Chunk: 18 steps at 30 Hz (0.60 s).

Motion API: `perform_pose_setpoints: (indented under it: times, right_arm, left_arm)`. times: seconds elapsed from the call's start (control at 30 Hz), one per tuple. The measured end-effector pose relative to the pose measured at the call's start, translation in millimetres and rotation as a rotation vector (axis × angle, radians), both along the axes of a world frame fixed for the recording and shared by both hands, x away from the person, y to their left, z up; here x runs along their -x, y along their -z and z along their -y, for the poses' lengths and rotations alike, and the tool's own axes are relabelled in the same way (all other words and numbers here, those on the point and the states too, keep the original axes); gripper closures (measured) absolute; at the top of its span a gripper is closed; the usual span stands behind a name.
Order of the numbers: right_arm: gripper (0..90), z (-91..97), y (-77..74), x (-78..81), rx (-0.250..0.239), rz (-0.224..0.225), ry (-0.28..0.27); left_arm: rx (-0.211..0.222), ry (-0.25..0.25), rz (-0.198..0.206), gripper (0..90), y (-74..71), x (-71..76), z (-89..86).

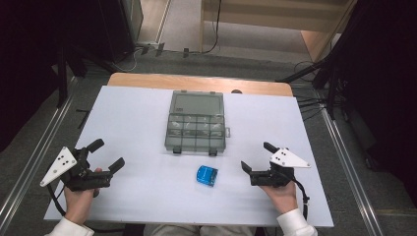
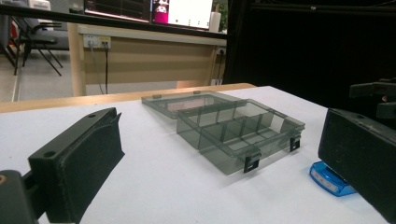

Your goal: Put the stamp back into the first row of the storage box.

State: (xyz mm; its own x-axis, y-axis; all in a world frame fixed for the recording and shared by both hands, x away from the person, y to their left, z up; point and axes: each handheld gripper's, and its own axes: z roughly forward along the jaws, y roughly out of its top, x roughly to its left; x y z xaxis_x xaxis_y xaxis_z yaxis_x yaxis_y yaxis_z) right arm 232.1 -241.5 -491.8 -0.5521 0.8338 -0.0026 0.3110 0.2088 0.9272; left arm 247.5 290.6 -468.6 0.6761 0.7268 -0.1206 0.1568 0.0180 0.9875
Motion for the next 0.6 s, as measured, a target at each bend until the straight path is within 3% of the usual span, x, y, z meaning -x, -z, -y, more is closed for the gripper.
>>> perform_pose_setpoints:
  times: [0.6]
  right_arm:
    - [0.0,-22.8,3.2,-7.9,0.091,-0.109,-0.073]
  left_arm:
    - [0.025,0.004,-0.006,0.0,0.0,0.2,-1.4]
